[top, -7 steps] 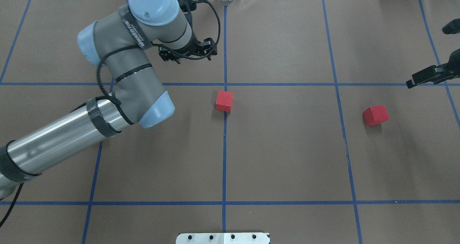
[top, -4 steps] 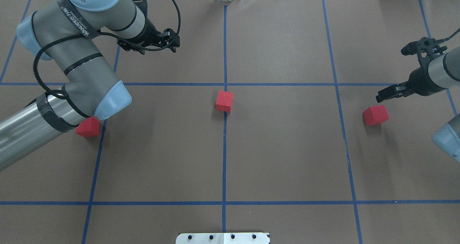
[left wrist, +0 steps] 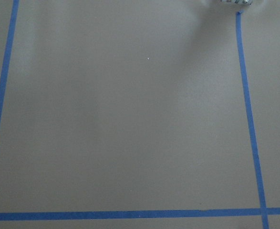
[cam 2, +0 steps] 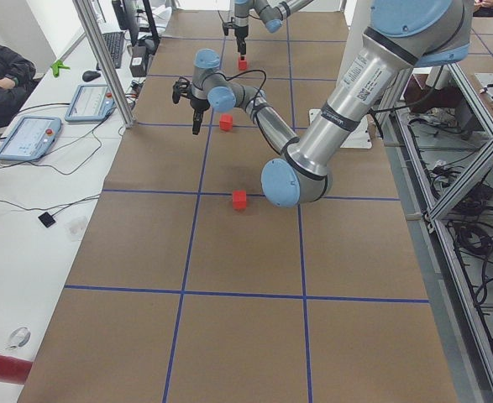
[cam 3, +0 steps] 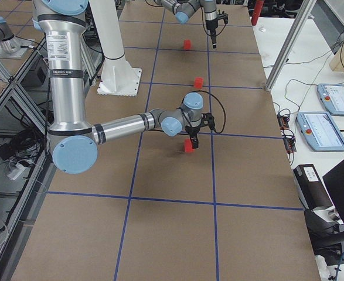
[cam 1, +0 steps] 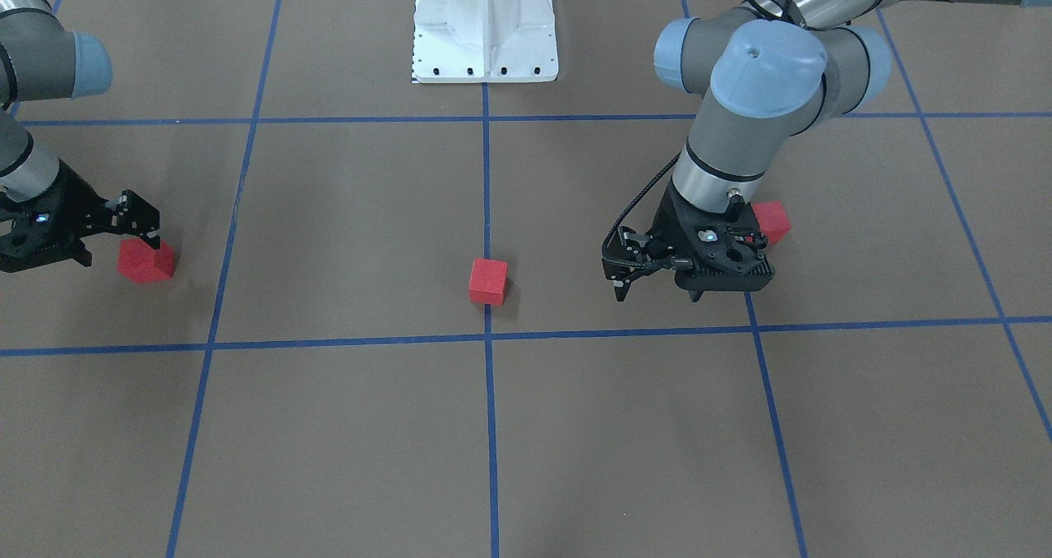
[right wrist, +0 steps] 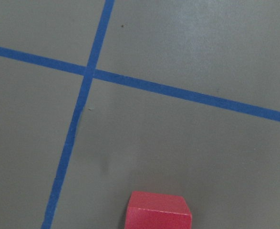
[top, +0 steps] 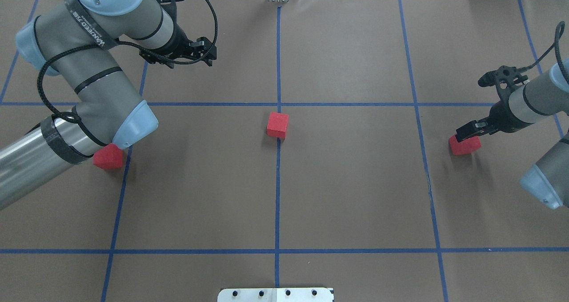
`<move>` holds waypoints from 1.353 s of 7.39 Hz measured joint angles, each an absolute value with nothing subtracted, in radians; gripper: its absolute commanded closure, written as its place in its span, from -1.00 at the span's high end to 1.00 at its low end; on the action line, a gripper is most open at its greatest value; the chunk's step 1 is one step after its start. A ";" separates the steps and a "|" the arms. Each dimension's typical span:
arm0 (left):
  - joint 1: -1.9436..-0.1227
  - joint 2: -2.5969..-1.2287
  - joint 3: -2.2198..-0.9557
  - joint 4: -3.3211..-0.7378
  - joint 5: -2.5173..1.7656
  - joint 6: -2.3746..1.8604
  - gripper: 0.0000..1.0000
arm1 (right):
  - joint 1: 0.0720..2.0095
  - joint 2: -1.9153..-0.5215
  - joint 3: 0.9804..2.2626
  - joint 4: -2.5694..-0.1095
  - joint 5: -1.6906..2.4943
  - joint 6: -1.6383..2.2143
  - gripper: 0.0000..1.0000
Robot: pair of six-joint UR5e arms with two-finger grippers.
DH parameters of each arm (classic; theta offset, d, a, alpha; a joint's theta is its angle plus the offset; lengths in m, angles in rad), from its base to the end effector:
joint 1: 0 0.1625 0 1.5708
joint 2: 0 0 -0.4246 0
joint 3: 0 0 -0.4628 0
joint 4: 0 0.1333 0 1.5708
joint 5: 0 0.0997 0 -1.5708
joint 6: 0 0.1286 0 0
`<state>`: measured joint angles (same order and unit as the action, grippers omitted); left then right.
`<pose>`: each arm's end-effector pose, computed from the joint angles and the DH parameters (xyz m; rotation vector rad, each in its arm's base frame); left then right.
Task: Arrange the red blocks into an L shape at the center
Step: 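Lift the left gripper away while the right gripper grasps the nearby red cube, then carry the held cube with the right gripper beside the center cube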
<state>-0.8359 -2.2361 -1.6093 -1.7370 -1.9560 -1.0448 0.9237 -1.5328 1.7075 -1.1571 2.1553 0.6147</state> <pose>0.4535 -0.6285 0.1977 0.2605 0.8937 -0.1197 -0.3206 -0.5277 0.5402 0.1268 -0.7956 -0.2025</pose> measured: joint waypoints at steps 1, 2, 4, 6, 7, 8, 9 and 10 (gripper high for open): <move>-0.835 -2.233 -1.607 -1.740 -1.956 -1.045 1.00 | 0.907 -1.533 1.691 -1.158 2.152 0.615 0.98; -0.834 -2.231 -1.607 -1.741 -1.955 -1.045 1.00 | 0.893 -1.533 1.677 -1.159 2.150 0.614 0.38; -0.834 -2.230 -1.606 -1.742 -1.956 -1.045 1.00 | 0.880 -1.526 1.668 -1.162 2.153 0.616 -1.00; -0.835 -2.224 -1.607 -1.744 -1.956 -1.045 1.00 | 0.881 -1.511 1.678 -1.163 2.157 0.617 -1.00; -0.835 -2.219 -1.609 -1.744 -1.956 -1.045 1.00 | 0.887 -1.506 1.698 -1.167 2.158 0.618 -1.00; -0.836 -2.202 -1.612 -1.754 -1.957 -1.045 1.00 | 0.898 -1.488 1.736 -1.198 2.165 0.626 -1.00; -0.838 -2.170 -1.615 -1.789 -1.958 -1.039 1.00 | 0.906 -1.425 1.779 -1.294 2.180 0.640 -1.00; -0.848 -2.132 -1.616 -1.827 -1.960 -1.023 1.00 | 0.897 -1.310 1.810 -1.447 2.193 0.660 -1.00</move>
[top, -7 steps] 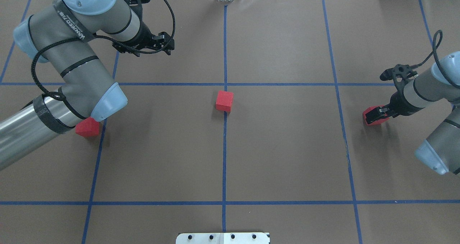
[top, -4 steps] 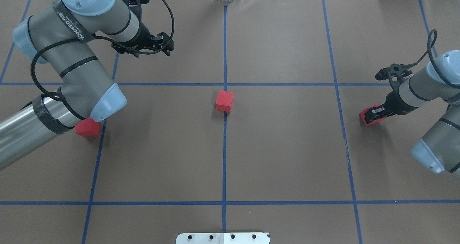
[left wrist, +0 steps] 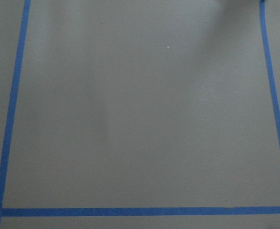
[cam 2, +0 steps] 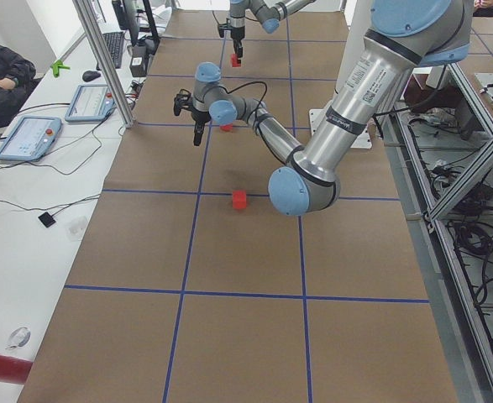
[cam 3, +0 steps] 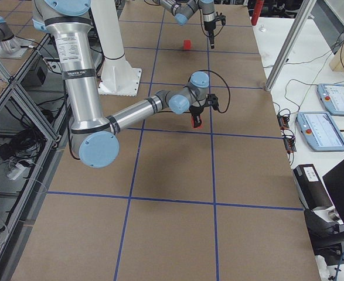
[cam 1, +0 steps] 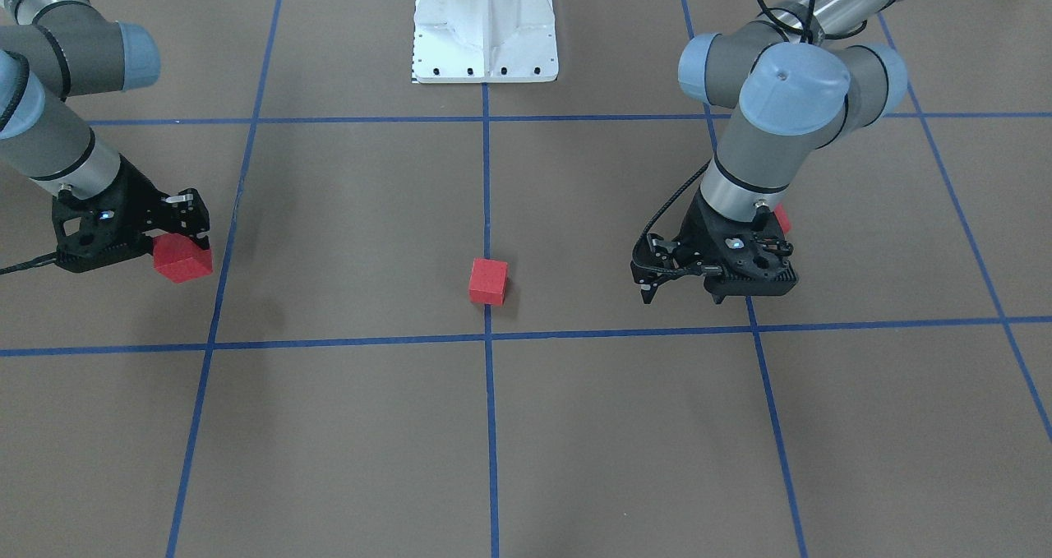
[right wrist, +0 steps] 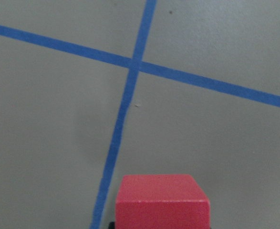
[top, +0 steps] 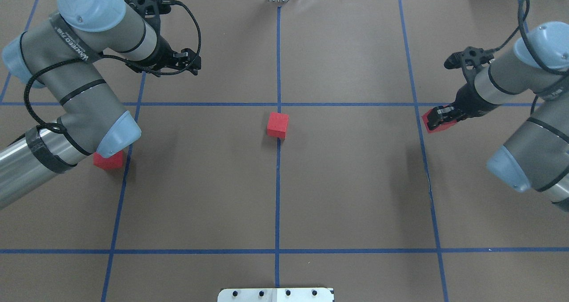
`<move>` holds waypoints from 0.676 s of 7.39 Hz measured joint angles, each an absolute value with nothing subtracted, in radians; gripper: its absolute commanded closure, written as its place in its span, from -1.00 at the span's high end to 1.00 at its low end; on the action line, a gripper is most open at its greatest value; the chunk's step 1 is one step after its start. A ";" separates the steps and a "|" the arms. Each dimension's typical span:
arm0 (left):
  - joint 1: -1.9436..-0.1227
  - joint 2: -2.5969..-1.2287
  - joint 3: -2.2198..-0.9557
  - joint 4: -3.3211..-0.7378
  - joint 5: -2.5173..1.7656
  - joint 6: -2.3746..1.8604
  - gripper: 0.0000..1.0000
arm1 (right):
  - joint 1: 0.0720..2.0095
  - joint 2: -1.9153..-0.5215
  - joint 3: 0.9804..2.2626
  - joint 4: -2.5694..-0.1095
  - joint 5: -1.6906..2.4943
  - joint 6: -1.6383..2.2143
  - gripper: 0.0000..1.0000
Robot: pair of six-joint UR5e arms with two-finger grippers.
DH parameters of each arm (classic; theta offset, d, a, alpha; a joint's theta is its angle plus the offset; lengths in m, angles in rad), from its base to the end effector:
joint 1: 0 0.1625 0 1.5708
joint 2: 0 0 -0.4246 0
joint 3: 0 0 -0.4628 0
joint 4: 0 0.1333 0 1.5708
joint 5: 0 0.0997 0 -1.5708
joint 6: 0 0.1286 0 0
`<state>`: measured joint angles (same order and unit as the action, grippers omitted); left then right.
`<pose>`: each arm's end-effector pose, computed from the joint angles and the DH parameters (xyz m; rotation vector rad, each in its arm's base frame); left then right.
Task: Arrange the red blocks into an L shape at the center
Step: 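Carry the held cube with the right gripper beside the center cube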
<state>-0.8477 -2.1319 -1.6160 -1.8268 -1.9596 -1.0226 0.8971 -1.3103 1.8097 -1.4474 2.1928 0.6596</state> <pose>0.4405 -0.6269 0.2600 0.2677 0.8856 -0.1103 -0.3646 -0.5503 0.3779 0.1014 -0.8454 -0.2068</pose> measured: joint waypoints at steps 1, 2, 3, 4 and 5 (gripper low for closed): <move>-0.869 -2.098 -1.617 -1.848 -1.973 -0.993 1.00 | 0.864 -1.181 1.824 -1.599 2.196 0.701 -1.00; -0.905 -2.063 -1.618 -1.857 -2.012 -0.950 1.00 | 0.811 -1.066 1.826 -1.695 2.193 0.783 -1.00; -0.954 -2.026 -1.621 -1.861 -2.062 -0.896 1.00 | 0.747 -0.972 1.814 -1.734 2.175 0.888 -1.00; -1.013 -1.984 -1.623 -1.862 -2.115 -0.825 1.00 | 0.670 -0.871 1.772 -1.748 2.131 1.014 -1.00; -1.071 -1.946 -1.623 -1.862 -2.162 -0.747 1.00 | 0.603 -0.770 1.693 -1.746 2.086 1.121 -1.00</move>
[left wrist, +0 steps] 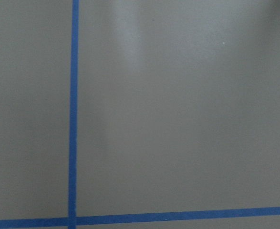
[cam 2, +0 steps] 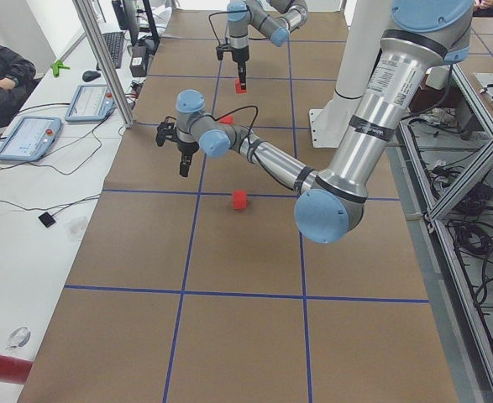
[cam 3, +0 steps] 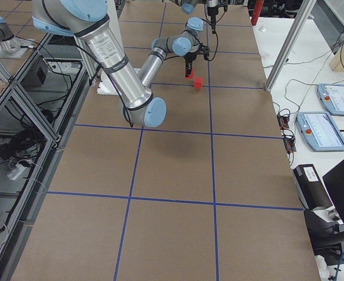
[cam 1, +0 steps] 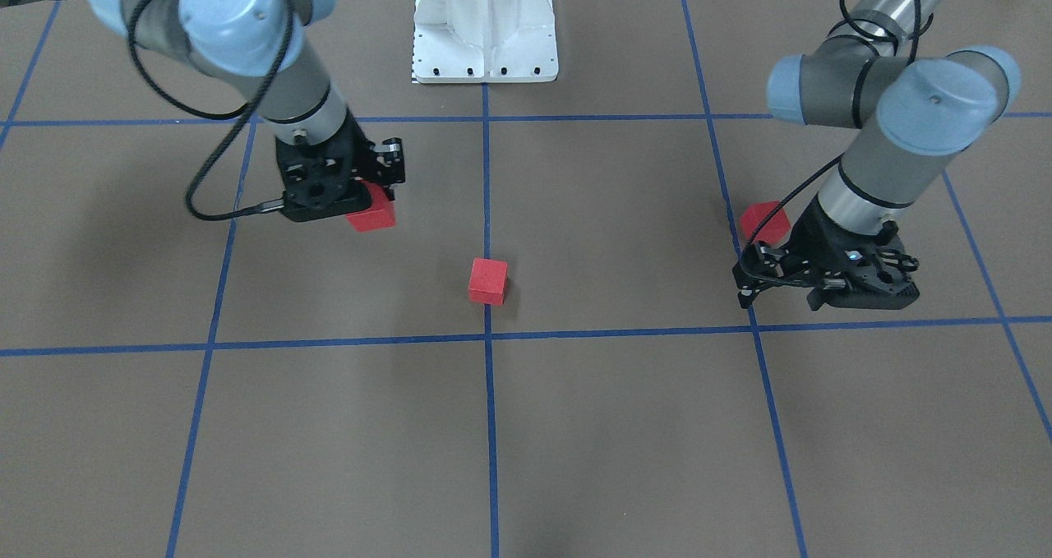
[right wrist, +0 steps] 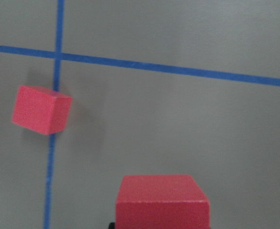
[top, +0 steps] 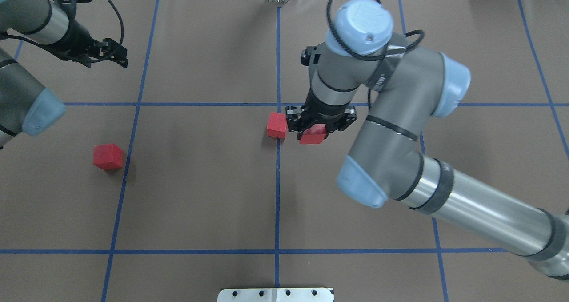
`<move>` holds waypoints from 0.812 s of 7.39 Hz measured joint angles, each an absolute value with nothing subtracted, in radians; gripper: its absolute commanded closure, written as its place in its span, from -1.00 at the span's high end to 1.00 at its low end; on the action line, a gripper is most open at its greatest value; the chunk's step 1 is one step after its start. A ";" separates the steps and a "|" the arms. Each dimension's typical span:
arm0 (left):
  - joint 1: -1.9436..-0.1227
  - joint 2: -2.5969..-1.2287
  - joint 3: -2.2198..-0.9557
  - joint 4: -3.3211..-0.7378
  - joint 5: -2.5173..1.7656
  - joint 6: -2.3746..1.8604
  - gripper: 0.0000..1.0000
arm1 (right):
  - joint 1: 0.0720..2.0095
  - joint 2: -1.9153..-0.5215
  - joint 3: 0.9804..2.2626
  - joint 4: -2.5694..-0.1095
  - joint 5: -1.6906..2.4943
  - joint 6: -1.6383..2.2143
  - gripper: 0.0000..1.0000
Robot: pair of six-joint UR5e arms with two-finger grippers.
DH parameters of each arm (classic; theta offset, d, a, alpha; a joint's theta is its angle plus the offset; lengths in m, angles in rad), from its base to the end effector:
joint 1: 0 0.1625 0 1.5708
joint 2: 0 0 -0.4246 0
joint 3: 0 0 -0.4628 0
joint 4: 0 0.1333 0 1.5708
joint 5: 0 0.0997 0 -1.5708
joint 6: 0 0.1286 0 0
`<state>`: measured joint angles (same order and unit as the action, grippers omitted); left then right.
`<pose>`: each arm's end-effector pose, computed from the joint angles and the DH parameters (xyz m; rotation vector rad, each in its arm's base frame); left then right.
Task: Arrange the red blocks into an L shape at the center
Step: 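Carry the held cube with the right gripper beside the center cube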
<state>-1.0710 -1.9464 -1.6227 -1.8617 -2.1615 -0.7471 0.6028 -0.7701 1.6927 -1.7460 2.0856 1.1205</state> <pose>0.2920 -0.6635 0.3804 0.2357 0.8637 -0.0185 -0.5645 -0.4735 0.1035 -0.0568 -0.8766 -0.0498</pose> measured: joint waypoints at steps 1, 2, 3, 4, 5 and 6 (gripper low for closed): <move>-1.116 -1.917 -1.621 -1.862 -2.195 -0.684 1.00 | 0.553 -0.696 1.601 -1.722 2.047 1.175 -1.00; -1.142 -1.898 -1.621 -1.862 -2.214 -0.647 1.00 | 0.521 -0.660 1.524 -1.677 2.015 1.207 -1.00; -1.152 -1.889 -1.620 -1.862 -2.224 -0.632 1.00 | 0.502 -0.646 1.464 -1.629 1.995 1.241 -1.00; -1.155 -1.885 -1.619 -1.862 -2.227 -0.627 1.00 | 0.494 -0.643 1.430 -1.601 1.977 1.264 -1.00; -1.156 -1.884 -1.618 -1.862 -2.228 -0.625 1.00 | 0.490 -0.646 1.415 -1.591 1.956 1.273 -1.00; -1.156 -1.884 -1.616 -1.862 -2.229 -0.625 1.00 | 0.489 -0.651 1.406 -1.587 1.939 1.274 -1.00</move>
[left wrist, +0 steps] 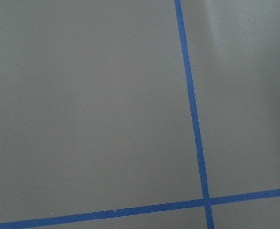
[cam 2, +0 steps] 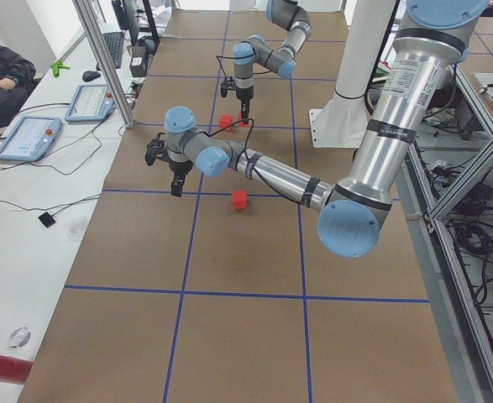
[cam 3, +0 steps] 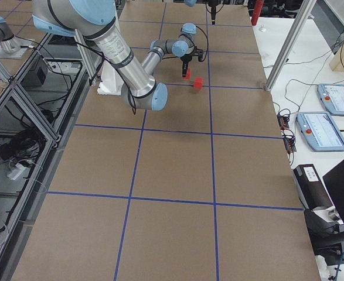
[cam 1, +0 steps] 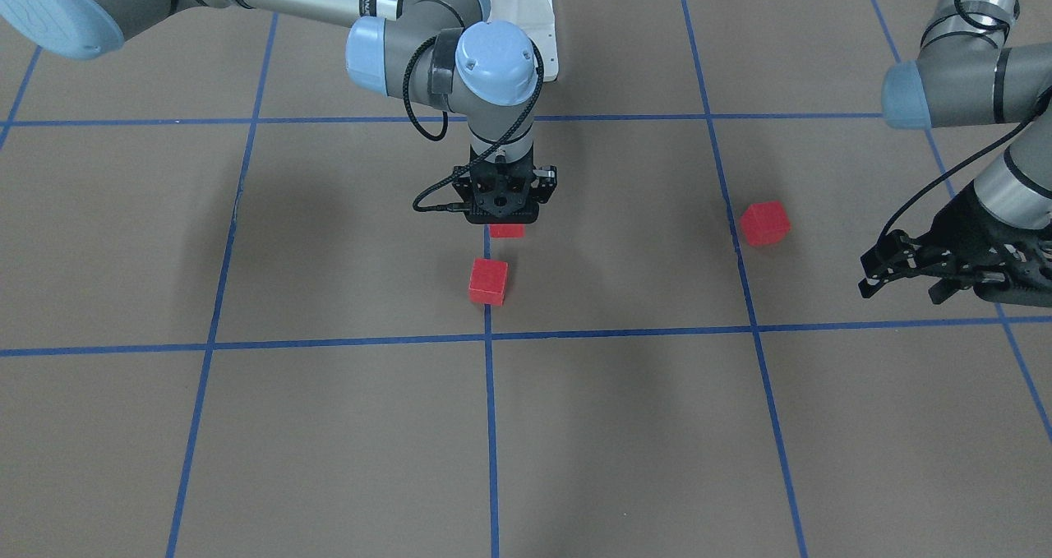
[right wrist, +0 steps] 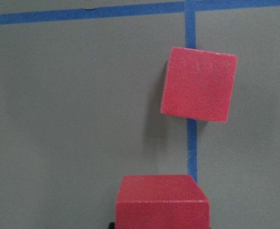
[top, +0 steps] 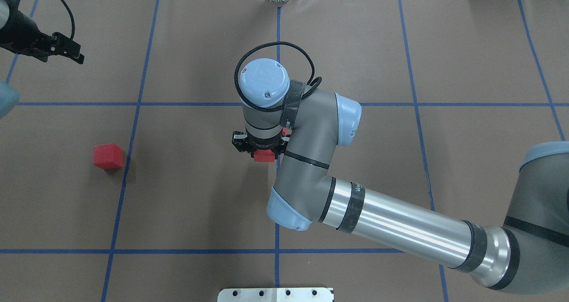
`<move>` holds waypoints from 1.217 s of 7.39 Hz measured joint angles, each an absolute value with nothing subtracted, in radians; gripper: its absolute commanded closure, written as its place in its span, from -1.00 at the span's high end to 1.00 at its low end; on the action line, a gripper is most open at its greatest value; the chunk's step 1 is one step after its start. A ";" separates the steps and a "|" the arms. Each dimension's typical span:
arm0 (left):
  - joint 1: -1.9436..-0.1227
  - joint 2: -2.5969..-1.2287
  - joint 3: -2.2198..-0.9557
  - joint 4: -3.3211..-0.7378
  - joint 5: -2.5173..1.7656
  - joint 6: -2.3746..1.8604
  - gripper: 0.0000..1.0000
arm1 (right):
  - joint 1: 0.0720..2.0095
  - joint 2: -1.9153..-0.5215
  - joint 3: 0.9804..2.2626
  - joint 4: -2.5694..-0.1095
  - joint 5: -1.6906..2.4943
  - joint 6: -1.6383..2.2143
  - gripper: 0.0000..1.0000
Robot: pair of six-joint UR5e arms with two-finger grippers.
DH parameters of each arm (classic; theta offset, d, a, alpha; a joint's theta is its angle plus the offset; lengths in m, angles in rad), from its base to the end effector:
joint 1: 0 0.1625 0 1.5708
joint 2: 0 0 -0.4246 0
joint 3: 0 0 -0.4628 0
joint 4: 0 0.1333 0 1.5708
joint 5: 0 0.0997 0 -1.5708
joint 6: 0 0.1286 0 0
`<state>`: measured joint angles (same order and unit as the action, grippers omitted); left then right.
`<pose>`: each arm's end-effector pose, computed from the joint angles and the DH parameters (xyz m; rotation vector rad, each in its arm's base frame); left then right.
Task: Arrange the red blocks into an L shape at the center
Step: 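Carry the held cube with the right gripper beside the center cube, then lower the cube with the right gripper against the center cube and release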
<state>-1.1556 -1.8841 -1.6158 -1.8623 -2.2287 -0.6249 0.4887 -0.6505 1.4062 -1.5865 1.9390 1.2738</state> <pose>0.2344 -0.6674 0.4248 0.2275 0.8596 0.0180 -0.6913 -0.4661 0.1236 -0.0444 -0.8096 0.0449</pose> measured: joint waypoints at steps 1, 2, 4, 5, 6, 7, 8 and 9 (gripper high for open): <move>-1.155 -1.884 -1.615 -1.862 -2.229 -0.625 1.00 | 0.488 -0.654 1.400 -1.585 1.926 1.273 -1.00; -1.155 -1.884 -1.615 -1.861 -2.229 -0.626 1.00 | 0.488 -0.657 1.395 -1.584 1.909 1.270 -1.00; -1.155 -1.884 -1.614 -1.861 -2.229 -0.626 1.00 | 0.489 -0.657 1.385 -1.578 1.863 1.264 -1.00; -1.154 -1.883 -1.613 -1.861 -2.229 -0.626 1.00 | 0.489 -0.658 1.379 -1.575 1.848 1.261 -1.00; -1.154 -1.883 -1.613 -1.861 -2.229 -0.625 1.00 | 0.489 -0.658 1.368 -1.563 1.837 1.259 -1.00; -1.154 -1.883 -1.613 -1.861 -2.229 -0.626 1.00 | 0.489 -0.658 1.354 -1.538 1.832 1.257 -1.00; -1.154 -1.884 -1.612 -1.861 -2.229 -0.625 1.00 | 0.490 -0.658 1.341 -1.516 1.829 1.253 -1.00; -1.154 -1.884 -1.612 -1.861 -2.229 -0.625 1.00 | 0.491 -0.658 1.335 -1.505 1.824 1.246 -1.00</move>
<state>-1.1536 -1.8836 -1.6115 -1.8607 -2.2289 -0.6252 0.4913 -0.6581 1.3349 -1.5048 1.8237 1.2461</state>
